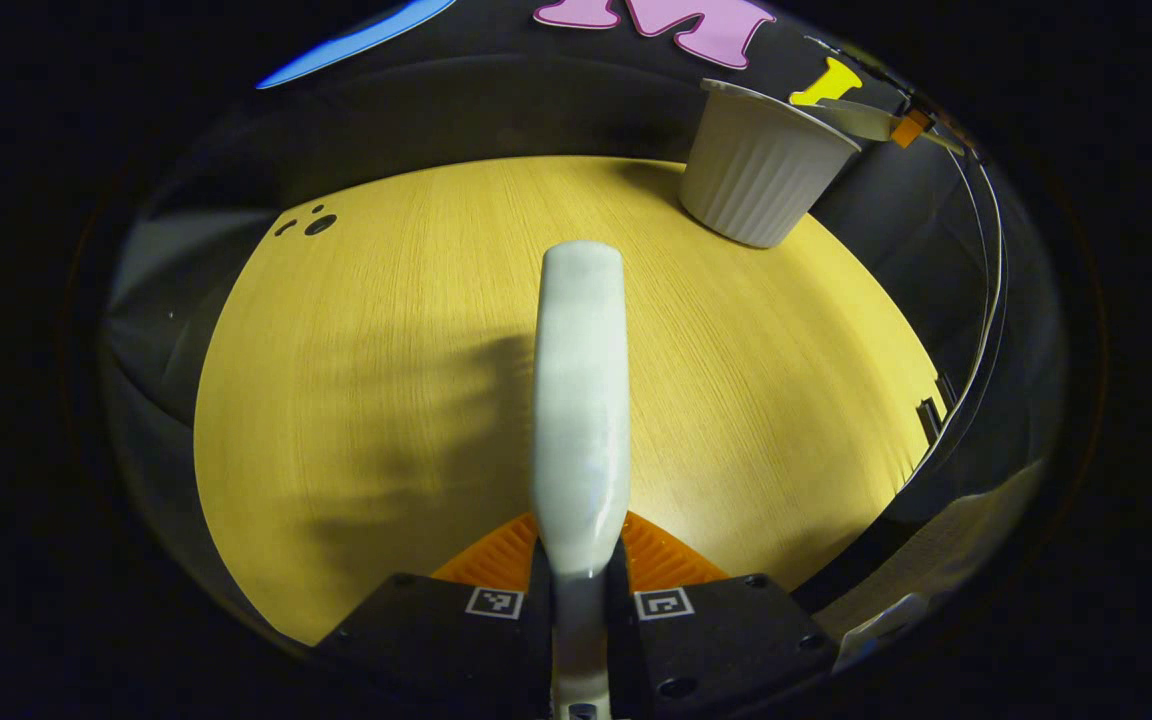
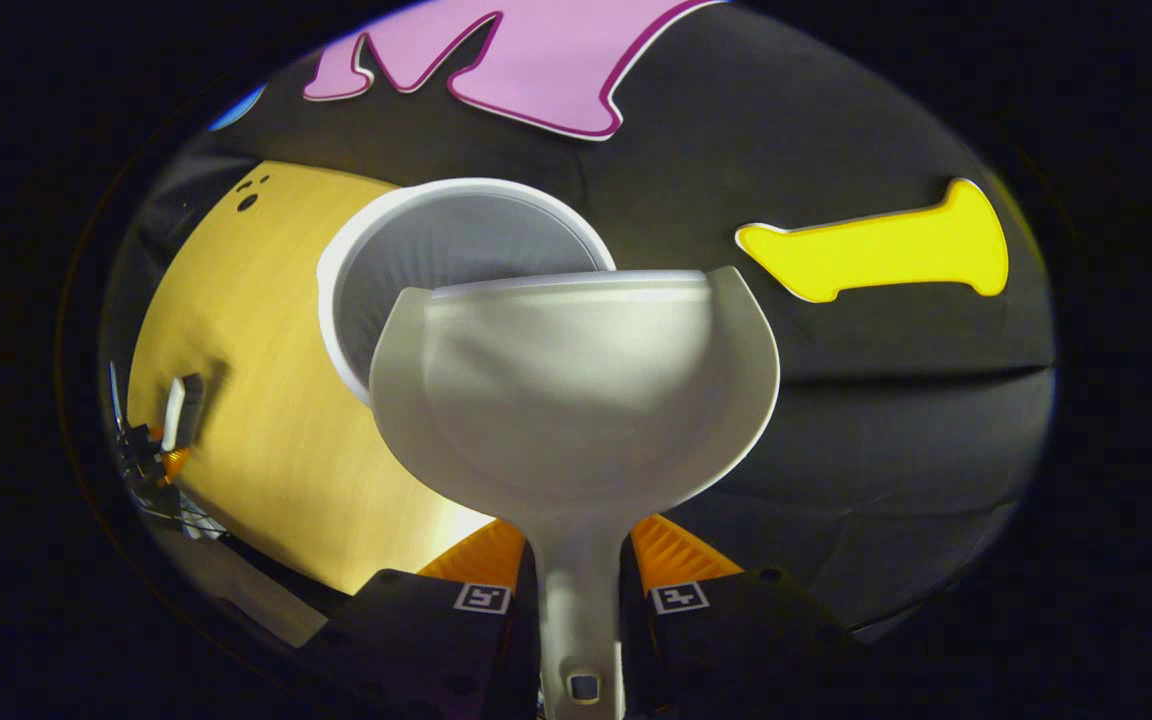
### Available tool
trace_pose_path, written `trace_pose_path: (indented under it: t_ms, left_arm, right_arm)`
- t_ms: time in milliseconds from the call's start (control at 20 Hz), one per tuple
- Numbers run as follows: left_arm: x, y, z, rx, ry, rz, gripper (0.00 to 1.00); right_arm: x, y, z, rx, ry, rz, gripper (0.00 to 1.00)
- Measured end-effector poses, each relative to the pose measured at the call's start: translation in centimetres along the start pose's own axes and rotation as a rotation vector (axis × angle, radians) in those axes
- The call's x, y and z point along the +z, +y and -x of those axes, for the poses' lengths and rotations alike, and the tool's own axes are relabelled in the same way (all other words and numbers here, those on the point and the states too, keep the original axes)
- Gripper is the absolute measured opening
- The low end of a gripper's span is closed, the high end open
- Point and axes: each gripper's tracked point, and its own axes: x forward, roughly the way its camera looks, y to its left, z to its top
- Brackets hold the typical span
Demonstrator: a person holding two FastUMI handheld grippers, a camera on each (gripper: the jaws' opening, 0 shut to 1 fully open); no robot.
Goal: Pick up the small broom and dustpan from the desktop, sweep the trash into the dustpan with the broom, and then empty the trash into the garbage bin.
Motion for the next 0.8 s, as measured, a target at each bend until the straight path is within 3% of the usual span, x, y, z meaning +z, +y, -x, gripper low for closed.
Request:
trace_pose_path:
  t_ms: [150, 400, 800]
  left_arm:
    - [0.3, 0.2, 0.2, 0.015, 0.000, -0.006, 0.26]
    - [0.5, -0.1, 0.4, 0.032, 0.006, -0.033, 0.26]
    - [0.7, -0.7, 0.5, 0.072, 0.014, -0.056, 0.26]
  right_arm:
    - [-0.7, 0.1, 1.5, 0.029, -0.080, -0.062, 0.32]
    - [-3.5, 1.7, 4.7, 0.088, -0.193, -0.135, 0.36]
    - [-10.9, 9.7, 7.7, 0.220, -0.257, -0.141, 0.36]
